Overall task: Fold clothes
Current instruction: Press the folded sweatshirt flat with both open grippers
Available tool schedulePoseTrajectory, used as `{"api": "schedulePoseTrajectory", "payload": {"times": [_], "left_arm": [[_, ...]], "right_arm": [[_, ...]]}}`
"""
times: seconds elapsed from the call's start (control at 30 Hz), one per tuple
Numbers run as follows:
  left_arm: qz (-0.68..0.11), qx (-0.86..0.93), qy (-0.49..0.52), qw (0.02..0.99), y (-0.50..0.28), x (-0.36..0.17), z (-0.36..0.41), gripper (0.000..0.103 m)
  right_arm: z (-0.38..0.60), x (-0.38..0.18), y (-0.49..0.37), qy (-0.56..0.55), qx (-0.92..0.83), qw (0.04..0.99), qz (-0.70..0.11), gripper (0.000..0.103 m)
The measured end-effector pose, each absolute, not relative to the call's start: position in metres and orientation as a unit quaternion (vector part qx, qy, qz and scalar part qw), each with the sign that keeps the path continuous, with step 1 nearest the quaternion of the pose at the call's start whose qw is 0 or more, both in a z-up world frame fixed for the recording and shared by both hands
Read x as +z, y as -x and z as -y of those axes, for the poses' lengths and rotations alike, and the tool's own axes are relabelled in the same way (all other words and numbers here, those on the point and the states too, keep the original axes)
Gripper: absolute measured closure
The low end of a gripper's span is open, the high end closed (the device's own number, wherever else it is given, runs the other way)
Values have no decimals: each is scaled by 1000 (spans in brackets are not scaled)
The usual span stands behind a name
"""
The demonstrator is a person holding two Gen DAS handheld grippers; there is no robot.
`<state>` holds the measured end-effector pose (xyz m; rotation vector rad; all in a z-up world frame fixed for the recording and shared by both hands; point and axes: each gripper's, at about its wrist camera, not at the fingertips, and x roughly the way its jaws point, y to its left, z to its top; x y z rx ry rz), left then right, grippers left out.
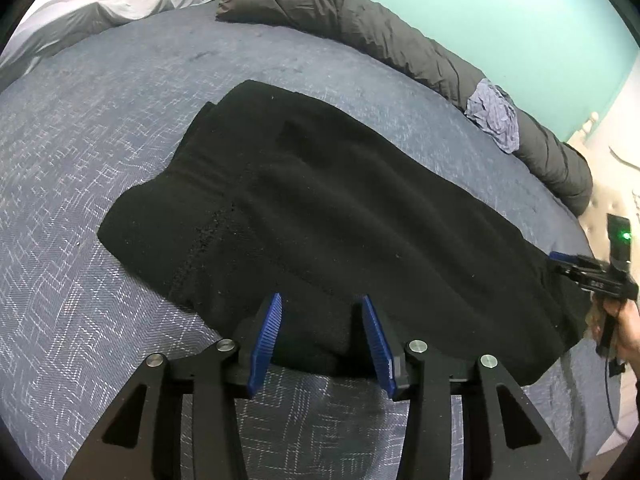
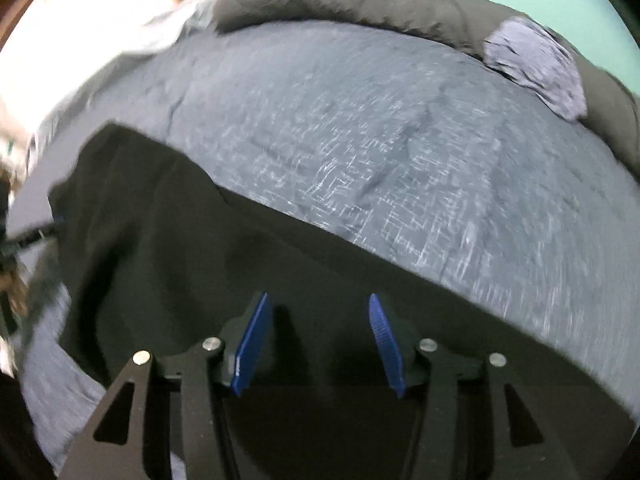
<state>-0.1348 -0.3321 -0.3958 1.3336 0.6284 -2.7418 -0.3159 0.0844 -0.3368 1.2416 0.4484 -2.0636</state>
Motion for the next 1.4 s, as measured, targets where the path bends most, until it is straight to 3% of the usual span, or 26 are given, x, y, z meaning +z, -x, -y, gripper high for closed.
{"api": "schedulePoseTrajectory", "payload": {"times": [0.3, 0.47, 0.57, 0.63, 0.9, 1.17, 1.2, 1.3, 1.4], "left_arm": [[-197, -881, -429, 15, 134, -396, 330, 52], [-193, -881, -431, 17, 134, -396, 328, 51], [-192, -881, -431, 17, 134, -397, 327, 51], [-194, -881, -431, 16, 133, -397, 327, 51], [-196, -880, -432, 15, 131, -397, 327, 50], [-194, -879, -436, 13, 133, -399, 327, 50], [-193, -879, -436, 13, 133, -399, 327, 50], [-191, -879, -436, 13, 133, -398, 327, 50], [-191, -879, -437, 14, 134, -398, 327, 50]], "right_arm": [[-71, -358, 336, -490, -742, 387, -244, 51], [-70, -360, 332, -488, -727, 414, -250, 82], [-70, -355, 327, -479, -729, 416, -257, 94], [-75, -345, 326, -468, -737, 417, -253, 95], [-86, -307, 342, -439, -766, 400, -247, 96], [-70, -342, 362, -483, -763, 357, -241, 96], [-71, -346, 362, -486, -763, 352, -239, 95], [-81, -344, 366, -487, -778, 327, -226, 72], [-98, -331, 368, -479, -791, 317, -210, 69]]}}
